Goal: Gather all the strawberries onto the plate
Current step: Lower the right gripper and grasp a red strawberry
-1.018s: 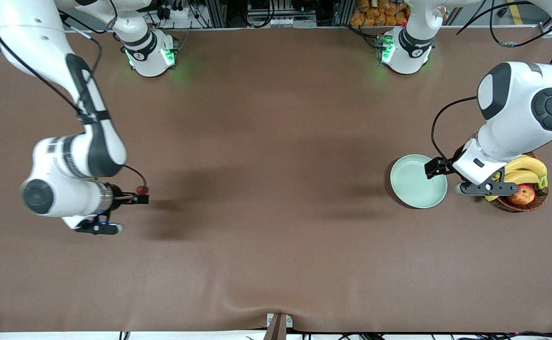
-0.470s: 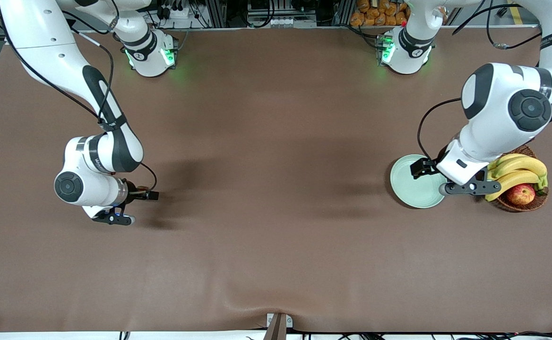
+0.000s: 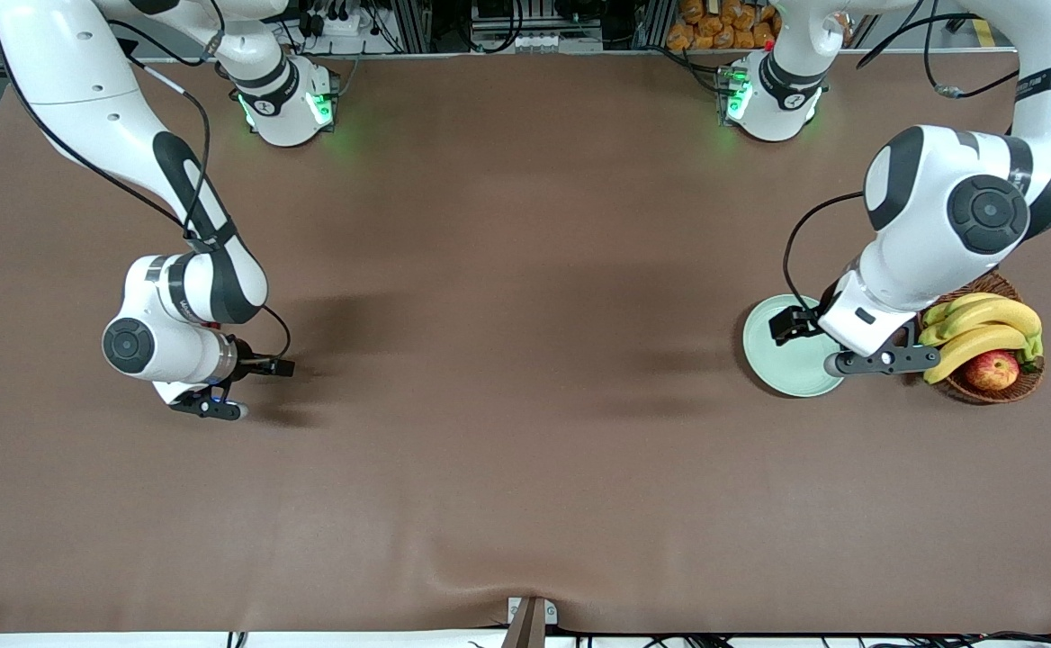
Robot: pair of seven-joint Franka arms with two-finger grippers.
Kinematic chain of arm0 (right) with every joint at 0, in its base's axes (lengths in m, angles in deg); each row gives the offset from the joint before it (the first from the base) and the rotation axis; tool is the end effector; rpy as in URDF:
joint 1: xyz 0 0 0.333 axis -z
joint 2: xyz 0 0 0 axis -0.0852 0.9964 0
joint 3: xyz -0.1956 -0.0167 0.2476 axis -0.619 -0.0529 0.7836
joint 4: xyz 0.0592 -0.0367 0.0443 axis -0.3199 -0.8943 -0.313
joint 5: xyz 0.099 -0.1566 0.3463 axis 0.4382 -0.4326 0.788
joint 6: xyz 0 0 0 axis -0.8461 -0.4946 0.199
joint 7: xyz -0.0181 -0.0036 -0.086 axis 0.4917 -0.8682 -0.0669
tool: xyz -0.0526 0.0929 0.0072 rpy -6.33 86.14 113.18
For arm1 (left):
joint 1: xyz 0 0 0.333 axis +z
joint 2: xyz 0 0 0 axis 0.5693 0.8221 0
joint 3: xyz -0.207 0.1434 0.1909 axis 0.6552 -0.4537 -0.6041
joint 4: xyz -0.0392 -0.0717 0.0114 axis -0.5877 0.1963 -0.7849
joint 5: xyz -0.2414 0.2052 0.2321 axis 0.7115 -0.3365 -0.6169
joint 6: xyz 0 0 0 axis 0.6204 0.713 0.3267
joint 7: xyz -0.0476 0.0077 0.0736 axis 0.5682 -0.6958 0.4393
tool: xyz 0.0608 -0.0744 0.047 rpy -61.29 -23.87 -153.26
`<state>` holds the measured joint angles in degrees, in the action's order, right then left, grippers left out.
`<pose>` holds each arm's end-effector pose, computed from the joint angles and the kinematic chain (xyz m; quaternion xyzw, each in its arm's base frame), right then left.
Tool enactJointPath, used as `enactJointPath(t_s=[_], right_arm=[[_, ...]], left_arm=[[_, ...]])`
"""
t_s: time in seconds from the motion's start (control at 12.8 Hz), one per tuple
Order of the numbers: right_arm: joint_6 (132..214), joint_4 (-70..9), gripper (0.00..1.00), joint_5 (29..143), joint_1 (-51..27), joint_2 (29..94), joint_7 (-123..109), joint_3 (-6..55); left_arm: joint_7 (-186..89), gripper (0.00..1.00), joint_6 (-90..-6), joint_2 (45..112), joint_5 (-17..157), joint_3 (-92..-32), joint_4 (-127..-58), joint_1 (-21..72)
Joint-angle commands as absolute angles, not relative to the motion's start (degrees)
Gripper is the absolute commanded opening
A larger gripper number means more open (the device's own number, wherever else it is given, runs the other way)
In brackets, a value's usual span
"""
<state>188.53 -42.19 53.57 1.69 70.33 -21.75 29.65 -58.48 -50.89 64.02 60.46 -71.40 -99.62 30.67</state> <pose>0.6010 0.0290 0.1812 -0.9909 0.0886 0.1006 0.0112 0.5954 -0.1288 0.4137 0.9994 0.0325 0.0077 0.0109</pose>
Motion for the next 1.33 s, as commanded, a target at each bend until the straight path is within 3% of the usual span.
enactJointPath(t_s=[0.0, 0.08, 0.39, 0.7, 1.25], right_arm=[[188.7, -44.7, 0.37, 53.7, 2.2, 68.2, -22.0, 30.3], [188.7, -45.0, 0.28, 53.7, 2.2, 68.1, -22.0, 30.3], [188.6, -45.4, 0.15, 53.7, 2.2, 67.8, -21.8, 30.3], [188.7, -42.9, 0.14, 53.9, -1.7, 65.0, -21.9, 30.5], [189.1, -29.5, 0.14, 54.4, -17.8, 65.9, -21.9, 30.5]], left_arm=[[-60.2, 1.00, -52.8, 64.7, 60.0, -71.4, -100.2, 29.7], [-60.6, 1.00, -52.9, 64.7, 60.0, -71.4, -100.3, 29.6], [-61.1, 1.00, -53.8, 64.7, 60.0, -71.2, -101.2, 29.3], [-61.1, 1.00, -54.7, 64.6, 60.0, -71.2, -102.2, 29.3], [-61.1, 1.00, -55.6, 64.6, 60.0, -71.2, -103.2, 29.3]])
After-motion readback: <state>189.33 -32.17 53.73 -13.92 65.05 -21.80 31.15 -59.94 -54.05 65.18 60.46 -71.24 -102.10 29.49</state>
